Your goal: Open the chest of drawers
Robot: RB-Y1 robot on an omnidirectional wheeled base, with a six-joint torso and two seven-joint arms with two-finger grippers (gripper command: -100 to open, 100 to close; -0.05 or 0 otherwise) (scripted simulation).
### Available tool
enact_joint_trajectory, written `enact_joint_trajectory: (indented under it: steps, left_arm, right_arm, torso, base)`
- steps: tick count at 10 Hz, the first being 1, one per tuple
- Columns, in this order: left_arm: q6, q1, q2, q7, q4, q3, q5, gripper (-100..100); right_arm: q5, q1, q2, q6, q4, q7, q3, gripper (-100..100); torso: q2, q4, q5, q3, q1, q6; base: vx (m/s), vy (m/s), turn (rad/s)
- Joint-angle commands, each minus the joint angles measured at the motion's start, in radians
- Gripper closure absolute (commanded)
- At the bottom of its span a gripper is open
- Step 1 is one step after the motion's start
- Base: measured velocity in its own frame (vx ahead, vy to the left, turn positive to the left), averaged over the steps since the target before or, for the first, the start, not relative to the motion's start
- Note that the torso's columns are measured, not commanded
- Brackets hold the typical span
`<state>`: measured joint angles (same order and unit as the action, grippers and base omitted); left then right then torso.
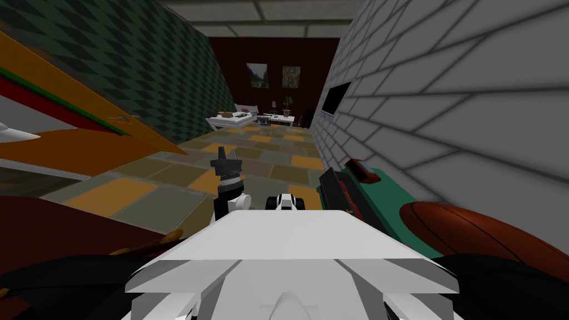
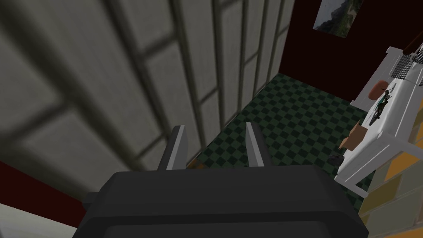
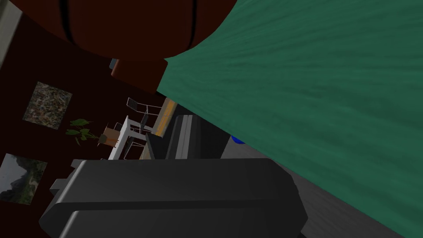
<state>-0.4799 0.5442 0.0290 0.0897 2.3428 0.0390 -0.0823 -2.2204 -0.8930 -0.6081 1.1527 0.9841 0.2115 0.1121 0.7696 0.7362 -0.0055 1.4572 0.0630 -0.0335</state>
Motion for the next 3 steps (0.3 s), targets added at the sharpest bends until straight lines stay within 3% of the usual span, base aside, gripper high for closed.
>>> enact_joint_trajectory:
  steps: [1, 2, 3]
  left_arm:
    - [0.000, 0.000, 0.000, 0.000, 0.000, 0.000, 0.000, 0]
    - [0.000, 0.000, 0.000, 0.000, 0.000, 0.000, 0.000, 0]
    - [0.000, 0.000, 0.000, 0.000, 0.000, 0.000, 0.000, 0]
  right_arm:
    - [-0.011, -0.026, -0.038, -0.019, 0.051, -0.016, 0.002, -100]
    - [-0.001, -0.035, -0.068, -0.041, 0.084, -0.011, -0.012, -100]
    - [-0.001, -0.035, -0.068, -0.041, 0.084, -0.011, -0.012, -100]
  torso:
    - [-0.007, 0.002, -0.007, 0.001, -0.014, 0.011]
    - [-0.017, 0.003, -0.007, 0.005, -0.020, 0.023]
    - [-0.025, 0.001, -0.001, 0.012, -0.022, 0.028]
  base:
    - [0.000, 0.000, 0.000]
    - [0.000, 0.000, 0.000]
    - [0.000, 0.000, 0.000]
